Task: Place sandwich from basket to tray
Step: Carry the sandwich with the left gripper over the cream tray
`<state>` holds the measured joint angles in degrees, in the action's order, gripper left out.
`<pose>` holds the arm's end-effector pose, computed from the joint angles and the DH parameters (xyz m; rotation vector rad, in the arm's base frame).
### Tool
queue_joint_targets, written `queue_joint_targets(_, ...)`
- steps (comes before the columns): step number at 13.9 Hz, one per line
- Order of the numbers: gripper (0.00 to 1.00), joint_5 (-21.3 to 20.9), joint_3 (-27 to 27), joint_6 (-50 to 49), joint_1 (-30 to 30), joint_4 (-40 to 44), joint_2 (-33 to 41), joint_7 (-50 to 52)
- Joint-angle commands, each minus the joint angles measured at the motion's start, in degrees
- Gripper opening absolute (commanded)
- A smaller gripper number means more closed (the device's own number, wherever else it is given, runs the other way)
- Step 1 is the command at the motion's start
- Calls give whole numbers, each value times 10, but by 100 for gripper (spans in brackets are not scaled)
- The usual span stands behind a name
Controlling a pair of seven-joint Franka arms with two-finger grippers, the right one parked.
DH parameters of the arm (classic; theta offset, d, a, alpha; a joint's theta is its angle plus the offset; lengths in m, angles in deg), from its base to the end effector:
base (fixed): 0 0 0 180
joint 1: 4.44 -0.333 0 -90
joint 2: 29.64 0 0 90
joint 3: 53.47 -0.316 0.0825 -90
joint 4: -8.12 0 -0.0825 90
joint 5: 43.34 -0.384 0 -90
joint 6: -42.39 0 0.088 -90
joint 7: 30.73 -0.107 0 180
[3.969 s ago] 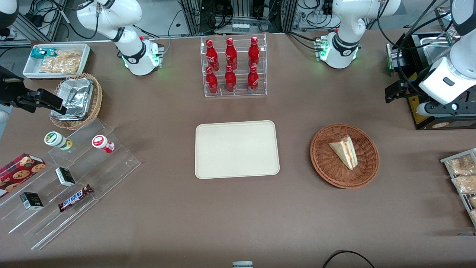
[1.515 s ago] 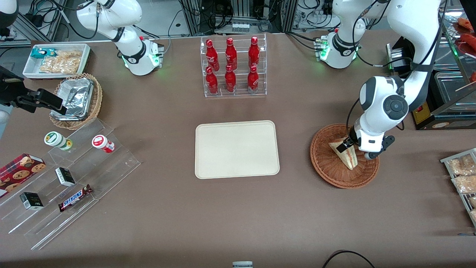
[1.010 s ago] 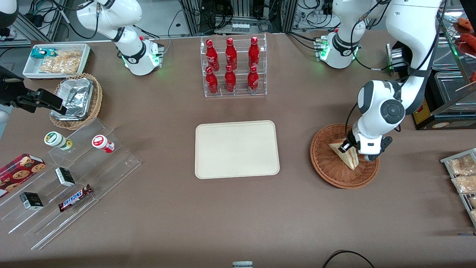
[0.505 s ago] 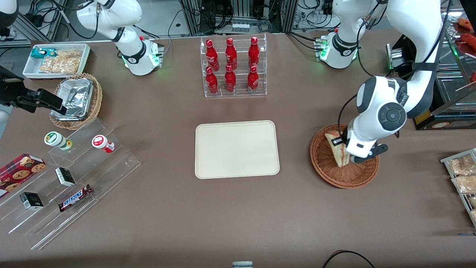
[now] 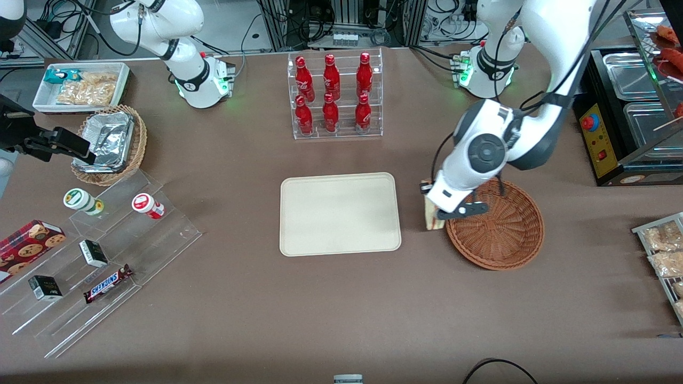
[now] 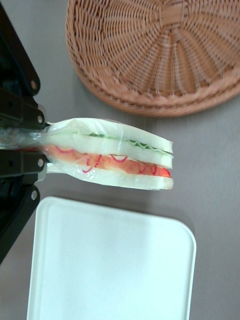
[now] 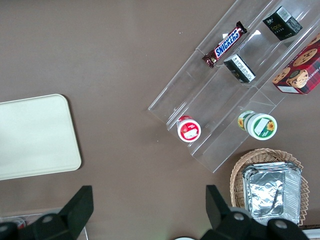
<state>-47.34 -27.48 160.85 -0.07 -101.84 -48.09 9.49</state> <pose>0.5246 -0.2893 0.3301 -3.1094 -0.2258 0.2509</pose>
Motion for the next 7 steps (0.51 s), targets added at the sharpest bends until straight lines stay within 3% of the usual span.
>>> queue_joint_targets(1, 10, -70, 14, -9, 49, 82, -74, 112)
queue_joint_targets(3, 10, -100, 14, -10, 91, 132, -115, 181)
queue_joint_targets(7, 10, -107, 13, -9, 158, 227, -192, 245)
